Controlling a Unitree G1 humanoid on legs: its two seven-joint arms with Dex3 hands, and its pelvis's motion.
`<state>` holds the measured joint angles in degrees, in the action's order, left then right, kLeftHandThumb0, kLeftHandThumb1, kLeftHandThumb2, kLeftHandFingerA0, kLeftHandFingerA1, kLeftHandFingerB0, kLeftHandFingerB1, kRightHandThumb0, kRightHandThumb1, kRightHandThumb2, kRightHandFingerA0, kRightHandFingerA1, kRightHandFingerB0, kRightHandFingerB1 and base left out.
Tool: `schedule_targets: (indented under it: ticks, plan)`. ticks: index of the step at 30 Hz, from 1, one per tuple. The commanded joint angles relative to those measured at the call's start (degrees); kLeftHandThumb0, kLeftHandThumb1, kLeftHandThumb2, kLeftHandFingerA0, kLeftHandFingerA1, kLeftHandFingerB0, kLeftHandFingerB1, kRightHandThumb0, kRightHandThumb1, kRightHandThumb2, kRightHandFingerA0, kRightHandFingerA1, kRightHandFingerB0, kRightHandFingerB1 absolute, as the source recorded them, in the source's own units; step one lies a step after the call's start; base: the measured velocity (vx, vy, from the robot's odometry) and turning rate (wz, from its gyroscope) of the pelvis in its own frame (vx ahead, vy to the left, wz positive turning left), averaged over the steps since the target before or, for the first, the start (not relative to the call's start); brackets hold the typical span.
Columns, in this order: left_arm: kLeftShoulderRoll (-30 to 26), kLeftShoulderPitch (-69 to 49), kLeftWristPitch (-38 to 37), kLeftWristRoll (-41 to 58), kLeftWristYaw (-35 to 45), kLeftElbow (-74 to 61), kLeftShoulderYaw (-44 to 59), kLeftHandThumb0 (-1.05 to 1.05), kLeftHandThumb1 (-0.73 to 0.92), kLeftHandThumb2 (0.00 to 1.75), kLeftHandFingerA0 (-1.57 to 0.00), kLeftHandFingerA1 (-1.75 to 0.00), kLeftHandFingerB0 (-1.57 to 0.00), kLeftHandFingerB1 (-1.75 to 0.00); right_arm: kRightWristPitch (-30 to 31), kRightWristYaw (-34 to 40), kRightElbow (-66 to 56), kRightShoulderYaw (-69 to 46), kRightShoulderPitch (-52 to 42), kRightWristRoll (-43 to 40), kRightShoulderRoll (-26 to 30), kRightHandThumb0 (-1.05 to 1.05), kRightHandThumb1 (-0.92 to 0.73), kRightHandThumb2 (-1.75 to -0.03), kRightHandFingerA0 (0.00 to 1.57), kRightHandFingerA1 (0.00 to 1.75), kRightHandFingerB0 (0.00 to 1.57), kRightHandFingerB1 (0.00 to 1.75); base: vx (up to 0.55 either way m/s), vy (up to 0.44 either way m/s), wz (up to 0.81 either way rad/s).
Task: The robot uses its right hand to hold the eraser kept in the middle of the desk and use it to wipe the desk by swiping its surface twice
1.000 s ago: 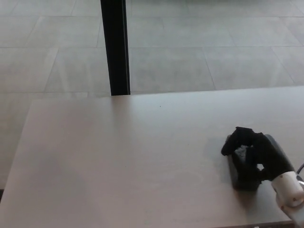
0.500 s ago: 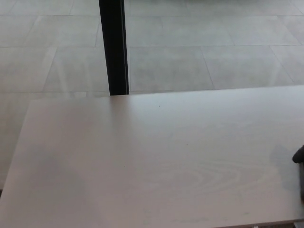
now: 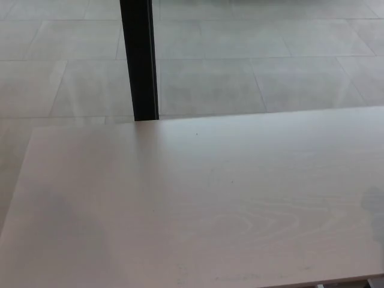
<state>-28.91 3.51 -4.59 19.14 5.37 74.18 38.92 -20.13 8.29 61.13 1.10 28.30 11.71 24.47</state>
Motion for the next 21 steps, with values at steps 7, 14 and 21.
schedule_targets:
  ticks: [7,14,21]
  plan:
    - [-0.8,0.3,-0.1,1.6,0.2,0.0,0.9,-0.54,0.74,0.62,-0.58,-0.62,-0.57,-0.55,6.4,-0.1,-0.6,7.0,2.7,3.0,-15.0,-0.33,-0.65,-0.76,0.89,1.75,0.71,1.40,0.00,0.000,0.00]
    - [-0.9,0.2,0.0,1.4,0.0,-0.1,0.6,-0.55,0.73,0.61,-0.66,-0.66,-0.58,-0.55,6.6,-0.8,-6.0,12.7,1.7,3.7,-23.2,-0.20,-0.60,-1.02,1.02,1.71,0.78,1.46,0.00,0.000,0.00]
    - [-1.0,0.7,0.1,1.7,0.3,0.0,0.8,-0.54,0.74,0.62,-0.66,-0.64,-0.56,-0.54,2.8,-2.6,-11.5,20.1,-5.2,5.1,-30.1,-0.26,-0.51,-1.09,0.97,1.75,0.76,1.62,0.00,0.000,0.00]
